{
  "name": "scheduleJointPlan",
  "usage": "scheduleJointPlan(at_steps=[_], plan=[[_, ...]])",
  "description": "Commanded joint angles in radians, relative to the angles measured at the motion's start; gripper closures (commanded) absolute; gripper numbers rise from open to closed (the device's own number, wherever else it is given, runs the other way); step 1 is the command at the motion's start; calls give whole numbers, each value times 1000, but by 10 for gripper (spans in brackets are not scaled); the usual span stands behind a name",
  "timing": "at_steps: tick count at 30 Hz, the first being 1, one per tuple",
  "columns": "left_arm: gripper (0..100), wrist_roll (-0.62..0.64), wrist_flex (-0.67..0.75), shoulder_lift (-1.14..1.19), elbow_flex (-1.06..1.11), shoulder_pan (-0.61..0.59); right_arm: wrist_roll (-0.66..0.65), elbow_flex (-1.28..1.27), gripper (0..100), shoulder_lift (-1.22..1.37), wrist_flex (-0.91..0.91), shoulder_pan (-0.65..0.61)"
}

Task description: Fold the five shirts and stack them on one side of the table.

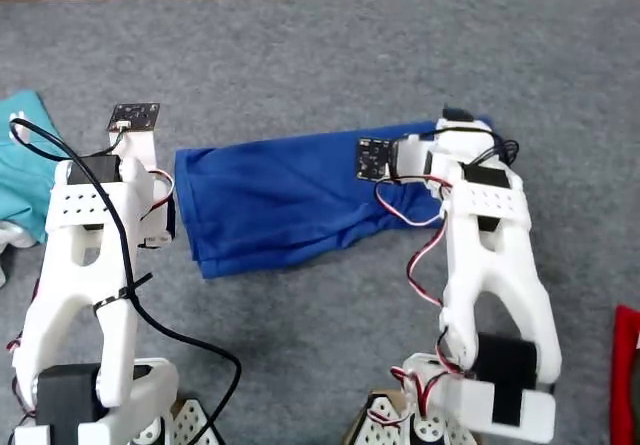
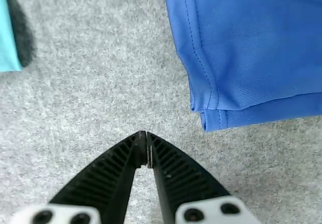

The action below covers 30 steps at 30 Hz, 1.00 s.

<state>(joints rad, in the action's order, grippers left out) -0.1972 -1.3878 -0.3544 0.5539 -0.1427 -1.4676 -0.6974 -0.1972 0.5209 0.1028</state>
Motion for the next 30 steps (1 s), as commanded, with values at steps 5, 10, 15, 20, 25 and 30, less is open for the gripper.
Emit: scheduleJointPlan(at_steps=[5, 10, 15, 20, 25, 30], plan=[[978, -3, 14, -39, -60, -5, 12, 35, 667, -236, 189, 2], [973, 34, 11, -7, -126, -6, 12, -13, 791, -430, 410, 12], [840, 149, 3, 133, -213, 14, 114, -77, 831, -542, 497, 24], [795, 276, 5, 277, -311, 75, 235, -58, 768, -555, 557, 77], [784, 341, 12, 418, -393, 92, 244, -39, 768, -555, 605, 159], [769, 388, 15, 561, -493, 91, 242, -44, 768, -555, 606, 205]])
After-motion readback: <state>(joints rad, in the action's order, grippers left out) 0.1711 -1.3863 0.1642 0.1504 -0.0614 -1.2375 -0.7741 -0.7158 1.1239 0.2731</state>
